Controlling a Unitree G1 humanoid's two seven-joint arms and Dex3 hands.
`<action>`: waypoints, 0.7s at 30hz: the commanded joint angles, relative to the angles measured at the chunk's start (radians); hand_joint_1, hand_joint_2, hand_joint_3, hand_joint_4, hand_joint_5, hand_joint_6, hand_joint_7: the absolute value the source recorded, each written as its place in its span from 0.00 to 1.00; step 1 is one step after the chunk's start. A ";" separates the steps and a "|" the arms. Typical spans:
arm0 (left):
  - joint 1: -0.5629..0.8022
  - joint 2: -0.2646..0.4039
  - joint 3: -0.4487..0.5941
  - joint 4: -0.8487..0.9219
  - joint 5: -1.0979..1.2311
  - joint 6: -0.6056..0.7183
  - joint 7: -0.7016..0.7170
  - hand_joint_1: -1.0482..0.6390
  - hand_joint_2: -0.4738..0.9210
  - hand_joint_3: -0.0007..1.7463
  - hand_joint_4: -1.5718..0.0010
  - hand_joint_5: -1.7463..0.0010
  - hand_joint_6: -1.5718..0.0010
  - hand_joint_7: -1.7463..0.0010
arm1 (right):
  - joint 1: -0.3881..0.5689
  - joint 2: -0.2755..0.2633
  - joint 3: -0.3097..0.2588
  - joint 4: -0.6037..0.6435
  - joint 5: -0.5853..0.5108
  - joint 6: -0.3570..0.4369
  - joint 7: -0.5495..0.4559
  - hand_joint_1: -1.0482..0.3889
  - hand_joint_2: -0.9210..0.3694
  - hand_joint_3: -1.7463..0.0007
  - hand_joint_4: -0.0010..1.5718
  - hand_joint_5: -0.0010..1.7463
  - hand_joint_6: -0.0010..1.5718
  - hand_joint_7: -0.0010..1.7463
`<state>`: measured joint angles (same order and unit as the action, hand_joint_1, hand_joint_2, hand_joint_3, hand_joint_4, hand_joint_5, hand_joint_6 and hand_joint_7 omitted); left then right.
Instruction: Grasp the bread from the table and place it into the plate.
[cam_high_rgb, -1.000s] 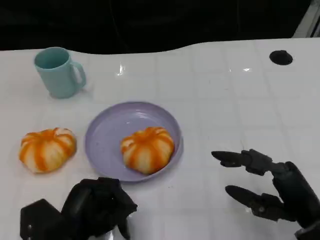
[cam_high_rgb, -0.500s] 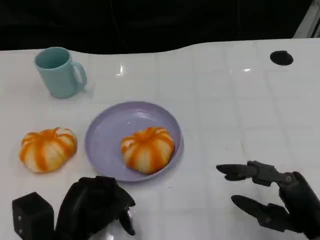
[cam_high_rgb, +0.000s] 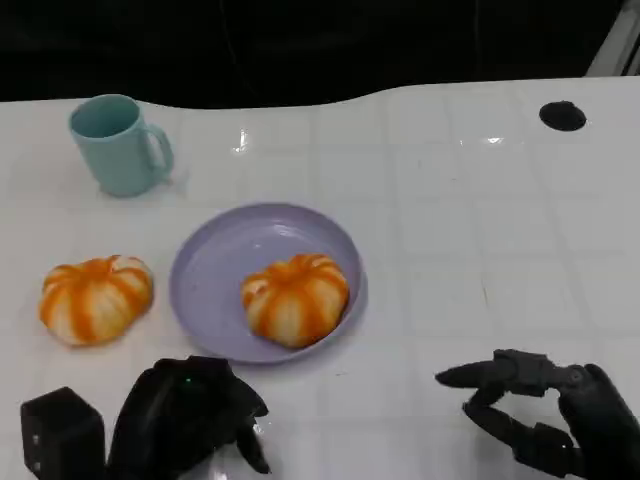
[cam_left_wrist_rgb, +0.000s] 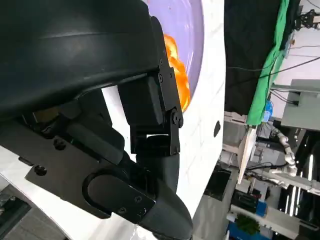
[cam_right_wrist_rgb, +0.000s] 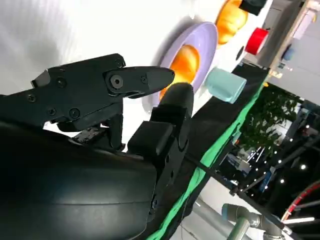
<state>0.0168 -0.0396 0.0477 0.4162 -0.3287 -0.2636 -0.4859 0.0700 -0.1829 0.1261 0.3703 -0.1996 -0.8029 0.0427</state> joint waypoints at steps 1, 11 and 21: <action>0.006 0.008 0.006 -0.016 0.013 0.000 0.011 0.00 0.92 0.01 0.01 0.52 0.00 0.74 | -0.008 -0.011 -0.018 0.032 -0.052 -0.038 -0.046 0.50 0.02 0.83 0.41 0.96 0.52 0.53; 0.014 0.007 0.009 -0.034 0.021 0.005 0.018 0.00 0.92 0.01 0.01 0.52 0.00 0.74 | -0.040 -0.112 0.004 0.025 -0.561 -0.071 -0.436 0.44 0.14 0.58 0.41 1.00 0.36 0.87; 0.013 0.011 0.011 -0.033 0.017 0.008 0.013 0.00 0.92 0.00 0.02 0.53 0.00 0.74 | -0.062 -0.135 0.063 0.076 -0.580 -0.042 -0.525 0.45 0.13 0.60 0.41 1.00 0.33 0.89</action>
<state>0.0228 -0.0399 0.0509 0.3901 -0.3178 -0.2596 -0.4785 0.0130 -0.2936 0.1836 0.4329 -0.7935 -0.8578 -0.4626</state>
